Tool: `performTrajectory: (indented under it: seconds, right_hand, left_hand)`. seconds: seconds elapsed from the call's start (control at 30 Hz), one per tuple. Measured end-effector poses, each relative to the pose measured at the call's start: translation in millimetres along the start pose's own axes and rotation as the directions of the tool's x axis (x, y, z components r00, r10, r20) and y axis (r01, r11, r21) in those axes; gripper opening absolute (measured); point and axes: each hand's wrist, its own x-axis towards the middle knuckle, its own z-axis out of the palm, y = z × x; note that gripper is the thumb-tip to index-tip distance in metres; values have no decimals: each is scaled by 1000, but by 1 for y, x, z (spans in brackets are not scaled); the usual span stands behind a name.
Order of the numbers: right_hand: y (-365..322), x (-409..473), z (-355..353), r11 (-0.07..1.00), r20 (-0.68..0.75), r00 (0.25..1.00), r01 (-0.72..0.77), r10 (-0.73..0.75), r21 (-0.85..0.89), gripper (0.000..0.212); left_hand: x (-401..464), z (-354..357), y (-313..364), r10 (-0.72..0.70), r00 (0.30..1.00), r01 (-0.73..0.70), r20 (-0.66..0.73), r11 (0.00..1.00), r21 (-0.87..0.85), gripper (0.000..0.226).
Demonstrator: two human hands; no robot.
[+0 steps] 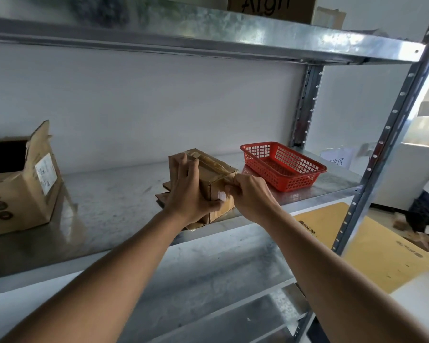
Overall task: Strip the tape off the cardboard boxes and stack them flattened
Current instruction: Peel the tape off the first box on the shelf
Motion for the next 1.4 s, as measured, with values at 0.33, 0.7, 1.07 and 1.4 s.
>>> performTrajectory:
  seconds: [0.33, 0.7, 1.07, 1.4]
  right_hand:
    - [-9, 17, -16, 975, 291, 943, -196, 159, 102, 23]
    - [7, 1, -11, 984, 59, 998, -28, 18, 175, 19]
    - [21, -3, 26, 985, -32, 999, -34, 40, 169, 21]
    - [14, -1, 28, 931, 102, 986, -157, 130, 330, 11]
  left_hand:
    - [7, -2, -1, -66, 996, 66, 64, 998, 12, 126]
    - [13, -8, -5, -37, 990, 38, 138, 999, -10, 130]
    - [4, -17, -15, 101, 981, -94, 168, 994, -47, 134]
    - [14, -22, -15, 78, 963, -105, 259, 990, 93, 136]
